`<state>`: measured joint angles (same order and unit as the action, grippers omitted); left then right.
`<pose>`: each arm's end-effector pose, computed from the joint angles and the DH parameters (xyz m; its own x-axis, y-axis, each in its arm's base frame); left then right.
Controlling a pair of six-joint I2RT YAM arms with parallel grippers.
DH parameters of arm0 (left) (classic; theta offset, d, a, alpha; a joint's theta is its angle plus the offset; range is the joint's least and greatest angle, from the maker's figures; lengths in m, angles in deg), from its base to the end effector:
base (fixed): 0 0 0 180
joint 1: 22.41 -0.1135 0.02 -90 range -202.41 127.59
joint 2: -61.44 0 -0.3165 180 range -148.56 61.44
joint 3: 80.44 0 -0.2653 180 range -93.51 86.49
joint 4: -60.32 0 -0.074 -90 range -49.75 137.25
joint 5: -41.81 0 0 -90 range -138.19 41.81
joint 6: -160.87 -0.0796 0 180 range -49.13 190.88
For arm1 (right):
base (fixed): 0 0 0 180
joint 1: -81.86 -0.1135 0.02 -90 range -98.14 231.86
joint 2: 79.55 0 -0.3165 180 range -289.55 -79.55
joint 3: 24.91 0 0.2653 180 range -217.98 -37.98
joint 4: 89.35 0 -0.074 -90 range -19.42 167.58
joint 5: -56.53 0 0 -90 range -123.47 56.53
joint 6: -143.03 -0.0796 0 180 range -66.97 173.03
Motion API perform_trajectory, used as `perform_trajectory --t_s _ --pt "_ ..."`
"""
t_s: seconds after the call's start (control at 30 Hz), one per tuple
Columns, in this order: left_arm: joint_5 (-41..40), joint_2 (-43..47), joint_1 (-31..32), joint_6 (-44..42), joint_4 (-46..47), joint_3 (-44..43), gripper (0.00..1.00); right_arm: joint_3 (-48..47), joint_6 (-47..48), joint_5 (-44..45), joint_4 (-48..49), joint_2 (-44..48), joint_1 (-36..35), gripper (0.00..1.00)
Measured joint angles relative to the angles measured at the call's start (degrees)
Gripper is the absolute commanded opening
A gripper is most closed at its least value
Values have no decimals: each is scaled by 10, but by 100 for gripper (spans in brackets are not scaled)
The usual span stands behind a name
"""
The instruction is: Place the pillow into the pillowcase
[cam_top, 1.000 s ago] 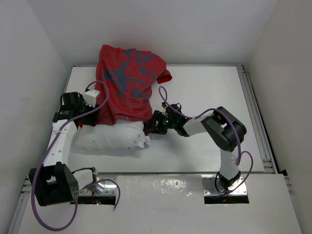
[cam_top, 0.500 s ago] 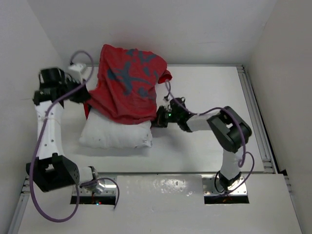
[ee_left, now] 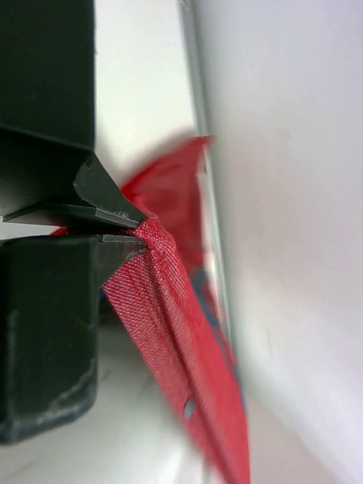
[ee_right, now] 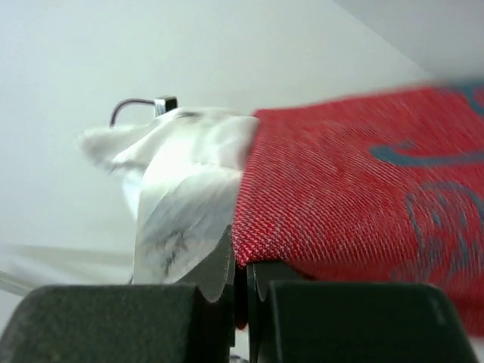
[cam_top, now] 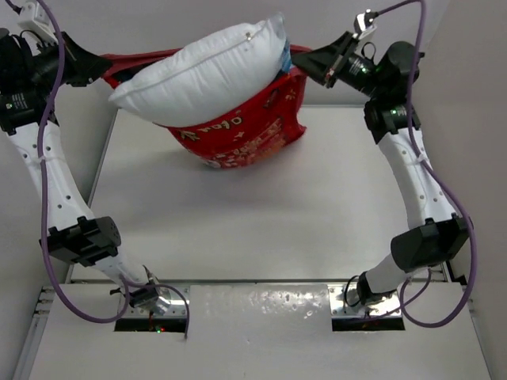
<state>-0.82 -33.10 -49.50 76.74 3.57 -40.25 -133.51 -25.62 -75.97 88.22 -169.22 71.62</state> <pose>0.3446 0.1105 0.5920 -0.2104 -0.1854 -0.9599 0.3136 0.9172 -0.2459 0.3805 0.1234 0.5537 -0.6985 0.6084 -0.3768 -0.4253 0.0706 0.9023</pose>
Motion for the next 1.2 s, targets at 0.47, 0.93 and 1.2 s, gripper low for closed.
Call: perform_trajectory --t_s 0.47,0.93,1.2 --pt "114 96 -57 231 313 -50 0 -287 -89 -22 -43 -79 80 0" --pt "39 73 41 170 330 -14 0 -340 331 70 -288 -23 69 0" --pt "-53 -101 120 3 56 -49 0 -301 439 137 -428 -151 59 0"
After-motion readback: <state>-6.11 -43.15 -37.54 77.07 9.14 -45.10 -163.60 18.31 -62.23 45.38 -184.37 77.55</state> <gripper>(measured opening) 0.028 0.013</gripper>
